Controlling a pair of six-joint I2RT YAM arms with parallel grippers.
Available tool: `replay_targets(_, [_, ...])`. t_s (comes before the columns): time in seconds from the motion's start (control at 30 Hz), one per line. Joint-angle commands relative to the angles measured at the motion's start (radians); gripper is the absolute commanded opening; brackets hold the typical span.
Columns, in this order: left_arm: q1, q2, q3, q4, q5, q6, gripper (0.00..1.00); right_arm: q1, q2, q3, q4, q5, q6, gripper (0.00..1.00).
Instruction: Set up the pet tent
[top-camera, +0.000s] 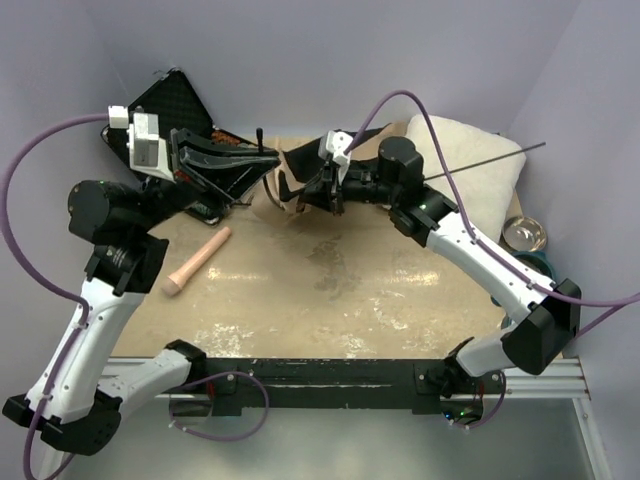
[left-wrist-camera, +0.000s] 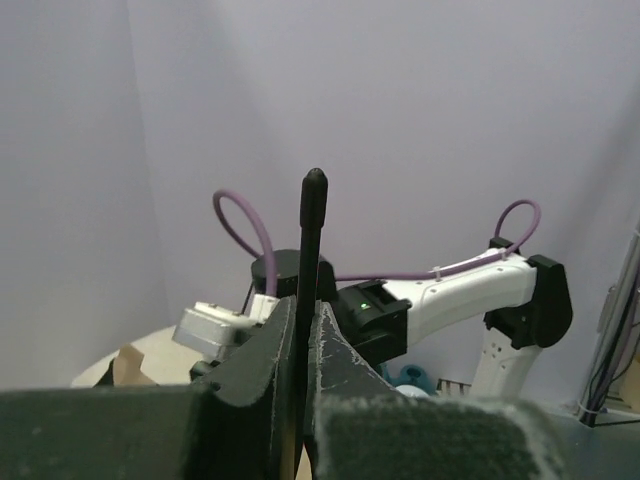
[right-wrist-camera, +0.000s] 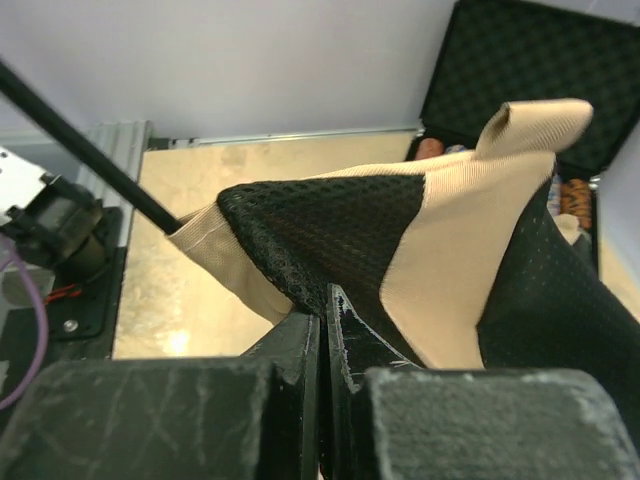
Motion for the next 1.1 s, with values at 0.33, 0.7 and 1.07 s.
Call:
replay_targets(0.33, [0.098,0.139,-0.263,-0.539,0.066,0.152,0.0,0.114,-0.182,-0.067,0.248,-0.089,0.188,0.0])
replay_targets(0.7, [0.099,0.186,-0.487,-0.62,0.127,0.326,0.0,0.12,-0.231,-0.194,0.256,-0.097,0.237,0.0])
replay_targets(1.07, [0.101,0.26,-0.429,-0.849,0.161,0.584,0.0,0.053,-0.24,-0.116,0.037,-0.132,0.138,0.65])
